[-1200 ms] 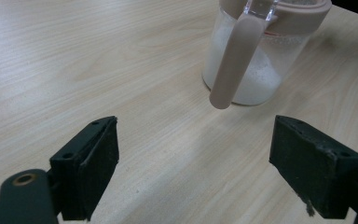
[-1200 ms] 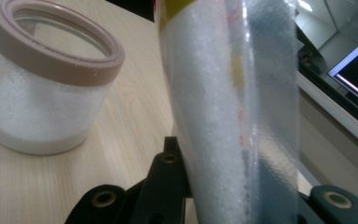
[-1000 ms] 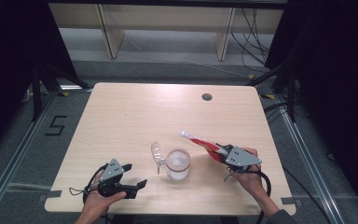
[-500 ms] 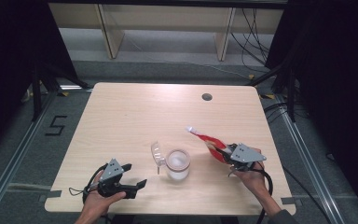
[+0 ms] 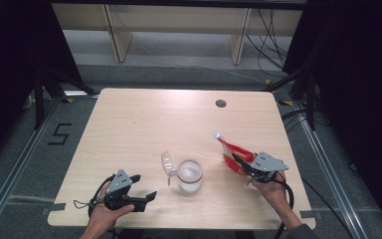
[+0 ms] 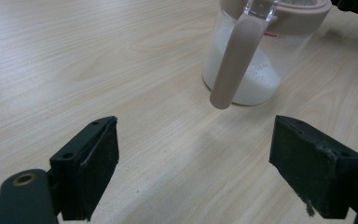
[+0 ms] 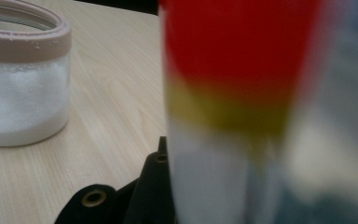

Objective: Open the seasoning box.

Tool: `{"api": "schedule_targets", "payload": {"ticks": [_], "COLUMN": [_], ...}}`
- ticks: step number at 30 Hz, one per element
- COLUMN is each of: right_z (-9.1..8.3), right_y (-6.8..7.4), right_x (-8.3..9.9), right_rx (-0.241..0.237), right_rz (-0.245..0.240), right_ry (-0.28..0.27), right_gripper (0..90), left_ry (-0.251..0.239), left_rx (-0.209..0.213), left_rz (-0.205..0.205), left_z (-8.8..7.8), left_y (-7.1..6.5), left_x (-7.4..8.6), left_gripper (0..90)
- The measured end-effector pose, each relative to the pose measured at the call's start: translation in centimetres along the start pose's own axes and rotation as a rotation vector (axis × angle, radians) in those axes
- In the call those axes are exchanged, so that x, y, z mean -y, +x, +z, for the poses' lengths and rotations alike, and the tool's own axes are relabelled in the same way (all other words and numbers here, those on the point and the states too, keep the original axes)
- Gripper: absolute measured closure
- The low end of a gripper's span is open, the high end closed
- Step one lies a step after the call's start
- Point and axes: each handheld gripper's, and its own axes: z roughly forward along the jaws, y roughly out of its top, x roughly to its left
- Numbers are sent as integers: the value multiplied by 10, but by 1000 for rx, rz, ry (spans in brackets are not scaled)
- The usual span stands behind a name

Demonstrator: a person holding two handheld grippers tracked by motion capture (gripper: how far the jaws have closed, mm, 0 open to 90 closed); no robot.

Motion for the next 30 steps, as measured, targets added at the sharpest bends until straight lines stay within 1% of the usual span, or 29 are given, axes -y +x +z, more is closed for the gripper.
{"api": "schedule_targets", "payload": {"ticks": [2,3,4,5,6,7,8,9,10,11,12,13,14,15,16,17,18,19,20,22,23,25,26,27,28,29,30], "right_z": [0,-1,0,0,0,1,2,3,4,4,6,6,6,9,8,8,9,9,9,9,9,8,7,7,7,5,4], "right_y": [-2,-4,-4,-6,-6,-5,-5,-4,-4,-5,-4,-3,-2,-3,-3,-3,-2,-2,-3,-2,-3,-5,-5,-4,-5,-6,-6], "right_x": [1,2,3,3,3,3,3,3,3,3,3,3,3,3,3,2,2,3,3,3,3,4,4,4,4,3,3], "right_rx": [6,-3,12,6,9,9,17,13,-3,-5,0,7,-3,-26,-15,-6,0,2,1,7,5,-1,-3,11,15,9,4], "right_rz": [33,44,63,66,58,62,70,78,83,76,83,87,97,96,87,97,105,109,108,128,113,119,130,135,130,129,142], "right_ry": [-3,-3,-17,-24,-26,-26,-37,-32,-34,-34,-40,-42,-39,-54,-45,-37,-45,-53,-50,-54,-57,-49,-43,-45,-54,-54,-50], "right_gripper": [822,822,821,821,821,820,818,816,815,813,810,807,804,801,797,791,782,774,768,757,749,733,719,709,703,695,690], "left_ry": [0,1,1,1,1,1,2,1,2,2,2,1,-2,-1,0,2,3,3,3,3,3,0,1,2,3,5,4], "left_rx": [0,-1,-1,-1,-1,0,0,-1,1,-1,0,-1,3,5,5,0,2,2,2,2,2,6,6,4,2,2,6], "left_rz": [0,-2,1,-1,1,1,1,1,-1,3,-3,1,-15,-14,-15,-16,-1,7,3,4,6,1,2,4,5,4,3], "left_z": [0,0,0,0,0,0,0,0,0,0,0,0,1,1,1,1,1,1,1,1,1,1,1,1,1,1,1], "left_y": [0,0,0,0,0,0,0,0,0,0,0,0,0,0,-1,-1,0,0,0,0,0,0,0,0,0,0,0], "left_x": [0,0,0,0,0,0,0,0,0,0,0,0,0,0,1,0,0,0,0,0,0,0,0,0,0,0,0], "left_gripper": [152,152,152,152,152,152,152,152,152,152,152,152,152,152,152,152,152,152,152,152,152,152,152,152,152,152,152]}}
